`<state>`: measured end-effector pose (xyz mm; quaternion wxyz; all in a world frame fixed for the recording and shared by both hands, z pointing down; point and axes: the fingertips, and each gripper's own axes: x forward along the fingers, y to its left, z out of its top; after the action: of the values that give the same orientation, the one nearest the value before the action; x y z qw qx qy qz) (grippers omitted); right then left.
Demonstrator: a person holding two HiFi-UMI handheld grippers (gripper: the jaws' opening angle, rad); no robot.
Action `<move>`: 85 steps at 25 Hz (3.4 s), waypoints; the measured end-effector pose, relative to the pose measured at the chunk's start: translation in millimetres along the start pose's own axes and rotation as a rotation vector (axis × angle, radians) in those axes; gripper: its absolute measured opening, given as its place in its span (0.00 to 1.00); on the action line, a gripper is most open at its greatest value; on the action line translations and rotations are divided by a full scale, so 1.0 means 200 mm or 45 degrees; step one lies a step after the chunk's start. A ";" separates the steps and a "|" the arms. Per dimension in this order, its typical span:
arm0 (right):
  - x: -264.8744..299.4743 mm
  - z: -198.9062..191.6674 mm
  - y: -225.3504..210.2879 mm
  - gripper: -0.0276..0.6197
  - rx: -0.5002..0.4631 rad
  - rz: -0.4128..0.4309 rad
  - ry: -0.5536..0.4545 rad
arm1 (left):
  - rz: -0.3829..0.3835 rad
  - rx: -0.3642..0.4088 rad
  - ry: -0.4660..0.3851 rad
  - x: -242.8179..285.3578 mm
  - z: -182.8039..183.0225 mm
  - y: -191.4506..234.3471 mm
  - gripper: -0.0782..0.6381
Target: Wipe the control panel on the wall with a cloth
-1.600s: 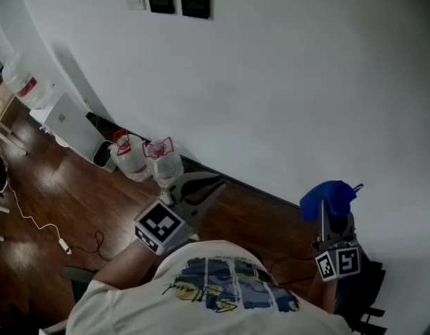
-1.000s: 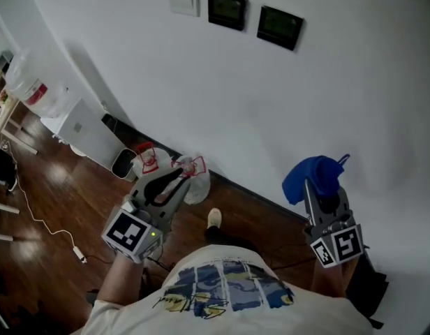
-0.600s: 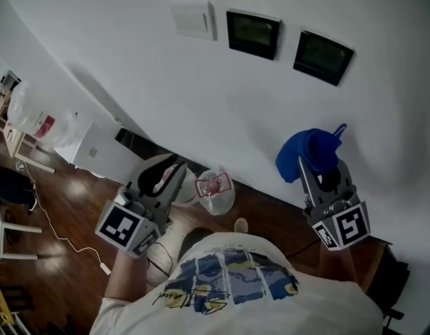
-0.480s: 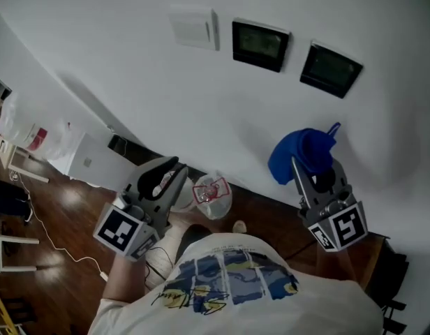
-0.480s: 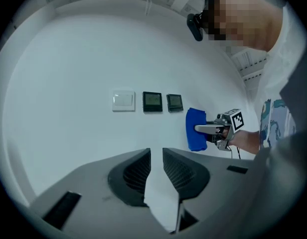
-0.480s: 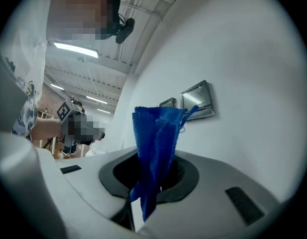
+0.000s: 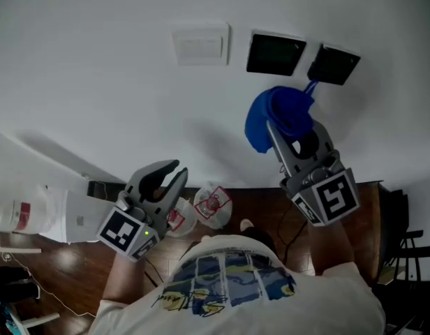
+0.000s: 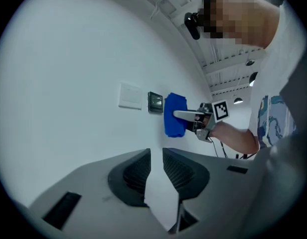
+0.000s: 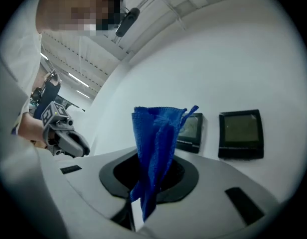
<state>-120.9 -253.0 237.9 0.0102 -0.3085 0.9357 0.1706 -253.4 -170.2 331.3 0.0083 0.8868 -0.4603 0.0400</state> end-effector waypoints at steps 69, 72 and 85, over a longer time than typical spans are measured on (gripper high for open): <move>0.40 0.15 -0.16 0.16 -0.179 -0.147 0.052 | -0.023 -0.151 0.138 -0.22 -0.33 -0.36 0.21; 0.35 0.16 -0.20 0.16 -0.202 -0.173 0.060 | -0.044 -0.157 0.135 -0.23 -0.32 -0.34 0.21; -0.20 0.10 -0.75 0.16 -0.300 -0.408 0.175 | -0.194 -0.150 0.108 0.09 -0.27 -0.57 0.21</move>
<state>-3.3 -336.7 177.2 -0.0629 -0.4634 0.8467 0.2537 -153.6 -117.2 388.8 0.0827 0.9147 -0.3924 0.0496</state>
